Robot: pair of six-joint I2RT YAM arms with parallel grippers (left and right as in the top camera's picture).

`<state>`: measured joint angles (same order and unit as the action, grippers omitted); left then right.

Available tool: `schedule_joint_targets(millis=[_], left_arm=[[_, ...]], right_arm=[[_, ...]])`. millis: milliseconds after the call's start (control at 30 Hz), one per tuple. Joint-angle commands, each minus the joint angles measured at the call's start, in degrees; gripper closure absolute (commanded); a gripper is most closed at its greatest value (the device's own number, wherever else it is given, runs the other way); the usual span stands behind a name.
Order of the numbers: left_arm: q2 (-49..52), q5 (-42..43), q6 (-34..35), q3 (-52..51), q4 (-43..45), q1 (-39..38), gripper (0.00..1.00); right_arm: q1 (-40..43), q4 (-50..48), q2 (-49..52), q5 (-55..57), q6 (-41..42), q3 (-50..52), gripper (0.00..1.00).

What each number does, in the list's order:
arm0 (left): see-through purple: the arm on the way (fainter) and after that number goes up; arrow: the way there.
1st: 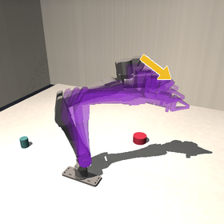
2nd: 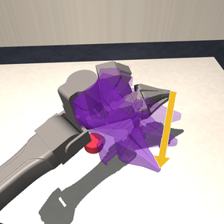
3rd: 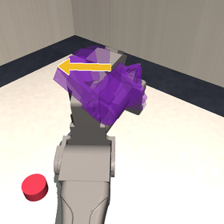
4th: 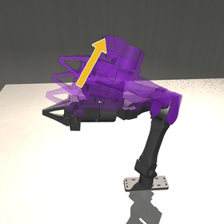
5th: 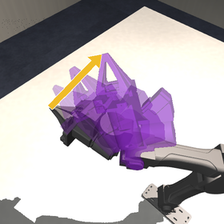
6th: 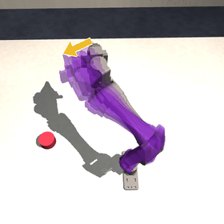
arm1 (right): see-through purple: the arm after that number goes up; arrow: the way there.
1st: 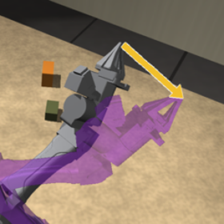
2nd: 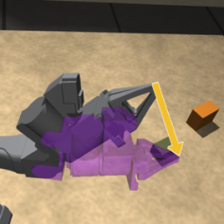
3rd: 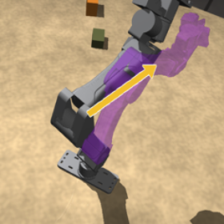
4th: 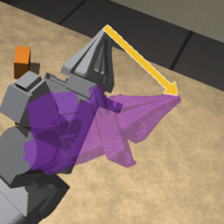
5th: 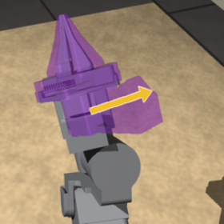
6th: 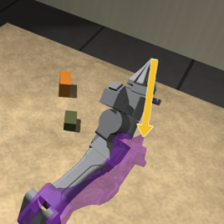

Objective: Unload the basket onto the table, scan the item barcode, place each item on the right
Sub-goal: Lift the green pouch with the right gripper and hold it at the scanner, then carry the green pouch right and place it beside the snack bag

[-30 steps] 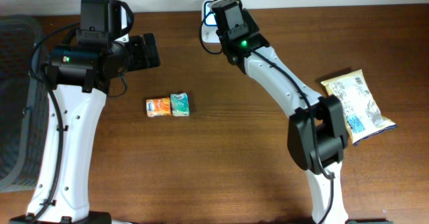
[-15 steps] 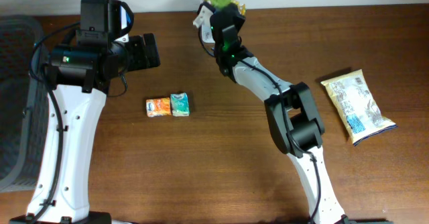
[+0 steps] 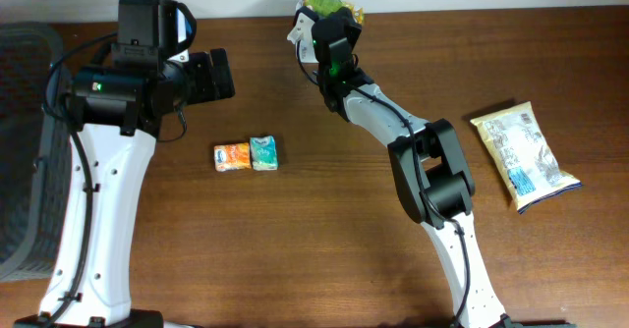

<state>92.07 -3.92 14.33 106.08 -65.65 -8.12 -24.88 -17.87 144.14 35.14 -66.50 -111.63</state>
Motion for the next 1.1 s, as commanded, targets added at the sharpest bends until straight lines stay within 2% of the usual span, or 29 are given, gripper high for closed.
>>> schedule_joint_targets(millis=[0, 233, 367, 467, 500, 600, 733, 767, 867, 1000, 1067], left_arm=[[-0.7, -0.4, -0.7, 0.2, 0.0, 0.0, 0.01], [-0.7, -0.4, -0.7, 0.2, 0.0, 0.0, 0.01], [-0.7, -0.4, -0.7, 0.2, 0.0, 0.0, 0.01], [-0.7, -0.4, -0.8, 0.2, 0.0, 0.0, 0.01], [-0.7, -0.4, -0.7, 0.2, 0.0, 0.0, 0.01], [-0.7, -0.4, -0.7, 0.2, 0.0, 0.0, 0.01], [-0.7, -0.4, -0.7, 0.2, 0.0, 0.0, 0.01], [-0.7, -0.4, -0.7, 0.2, 0.0, 0.0, 0.01], [-0.7, -0.4, -0.7, 0.2, 0.0, 0.0, 0.01], [-0.7, -0.4, -0.7, 0.2, 0.0, 0.0, 0.01], [-0.7, -0.4, -0.7, 0.2, 0.0, 0.0, 0.01]], right_arm=[[0.2, -1.0, -0.9, 1.3, 0.5, -1.3, 0.96], [-0.4, -1.0, -3.9, 6.5, 1.9, -1.3, 0.96], [-0.6, 3.3, -10.1, 5.8, 11.4, -1.3, 0.96], [-0.6, 16.3, -16.9, 1.0, 20.6, -1.3, 0.96], [-0.5, 22.9, -20.7, -1.2, 25.9, -1.3, 0.96], [-0.5, 34.8, -27.6, -4.7, 37.3, -1.3, 0.96], [0.4, 58.3, -37.2, -18.0, 57.0, -1.3, 0.96], [1.0, 62.9, -38.4, -20.1, 59.5, -1.3, 0.96], [2.6, 77.1, -40.0, -24.6, 63.7, -1.3, 0.96], [6.7, 96.3, -38.7, -30.7, 64.0, 0.9, 0.96], [9.0, 98.9, -38.5, -31.8, 64.0, 4.9, 0.96]])
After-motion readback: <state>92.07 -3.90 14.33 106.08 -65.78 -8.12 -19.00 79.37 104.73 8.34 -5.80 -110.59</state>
